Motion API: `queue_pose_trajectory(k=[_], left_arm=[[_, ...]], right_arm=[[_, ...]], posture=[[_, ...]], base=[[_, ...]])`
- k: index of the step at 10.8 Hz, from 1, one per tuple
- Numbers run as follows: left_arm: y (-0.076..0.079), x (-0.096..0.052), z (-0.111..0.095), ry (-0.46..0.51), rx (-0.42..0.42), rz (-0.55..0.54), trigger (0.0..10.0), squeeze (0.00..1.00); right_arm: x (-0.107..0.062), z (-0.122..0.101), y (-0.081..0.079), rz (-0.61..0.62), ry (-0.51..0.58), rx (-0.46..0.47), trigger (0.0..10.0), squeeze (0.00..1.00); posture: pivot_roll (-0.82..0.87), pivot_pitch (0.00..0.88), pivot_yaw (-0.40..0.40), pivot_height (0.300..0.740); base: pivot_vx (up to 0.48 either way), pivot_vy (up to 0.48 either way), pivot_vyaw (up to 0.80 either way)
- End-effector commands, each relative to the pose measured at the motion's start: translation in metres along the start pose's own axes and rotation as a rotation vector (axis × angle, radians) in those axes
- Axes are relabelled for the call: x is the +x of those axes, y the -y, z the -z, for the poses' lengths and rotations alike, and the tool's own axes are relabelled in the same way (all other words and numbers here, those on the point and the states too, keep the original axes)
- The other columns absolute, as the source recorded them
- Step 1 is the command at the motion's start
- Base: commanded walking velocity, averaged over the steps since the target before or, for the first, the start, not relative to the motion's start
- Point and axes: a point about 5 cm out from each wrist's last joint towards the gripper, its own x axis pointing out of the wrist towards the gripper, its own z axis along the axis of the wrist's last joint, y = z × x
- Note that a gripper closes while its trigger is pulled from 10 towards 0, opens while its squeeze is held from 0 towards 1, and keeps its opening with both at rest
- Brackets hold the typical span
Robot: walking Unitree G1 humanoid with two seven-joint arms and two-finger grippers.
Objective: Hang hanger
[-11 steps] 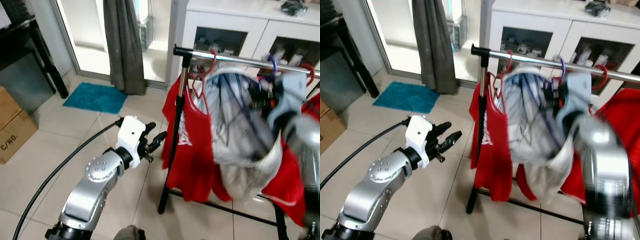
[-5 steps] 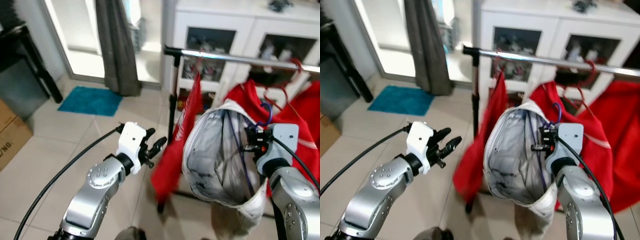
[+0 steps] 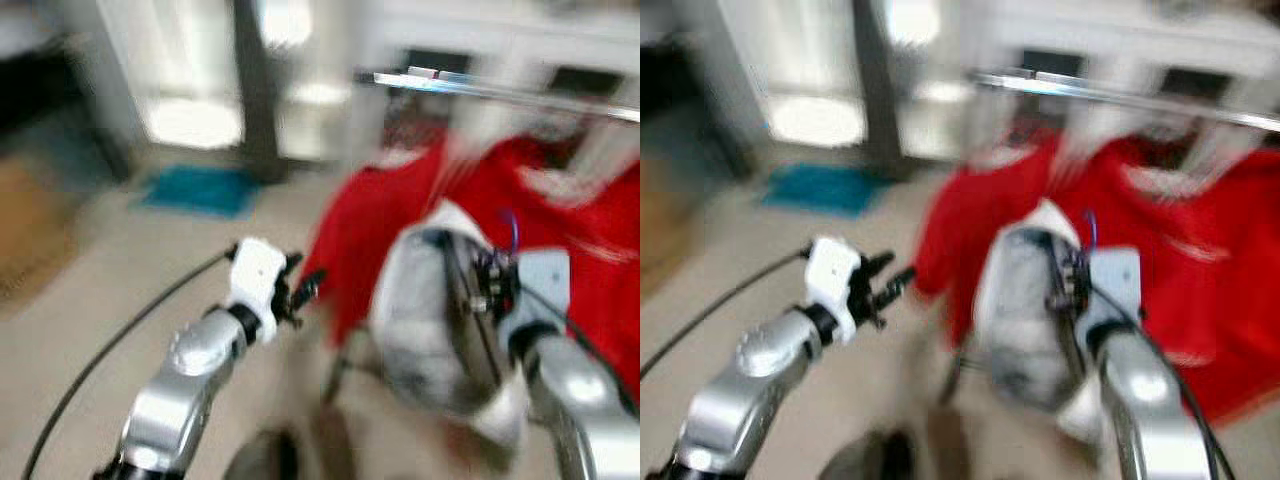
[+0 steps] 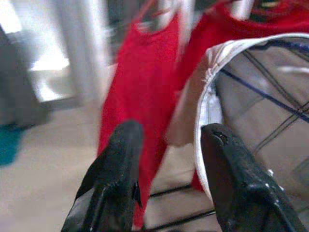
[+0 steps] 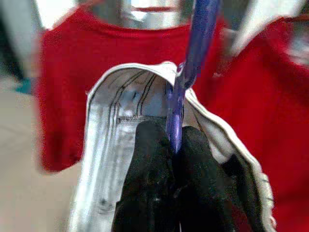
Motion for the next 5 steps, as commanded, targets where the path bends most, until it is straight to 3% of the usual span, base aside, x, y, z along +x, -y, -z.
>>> queue_pose_trajectory(k=[1,5], left_arm=[[-0.002,0.002,-0.005,0.013,0.012,-0.009,10.0,0.0],[-0.013,0.002,-0.007,0.046,-0.079,-0.092,10.0,0.0]], right_arm=[[-0.002,-0.009,-0.005,-0.005,0.057,0.012,0.0,0.0],[-0.002,-0.002,-0.021,-0.015,0.027,0.035,0.0,0.0]], posture=[[-0.01,0.0,0.023,0.723],[-0.01,0.0,0.009,0.723]], base=[[-0.266,0.0,0.0],[0.0,0.0,0.0]])
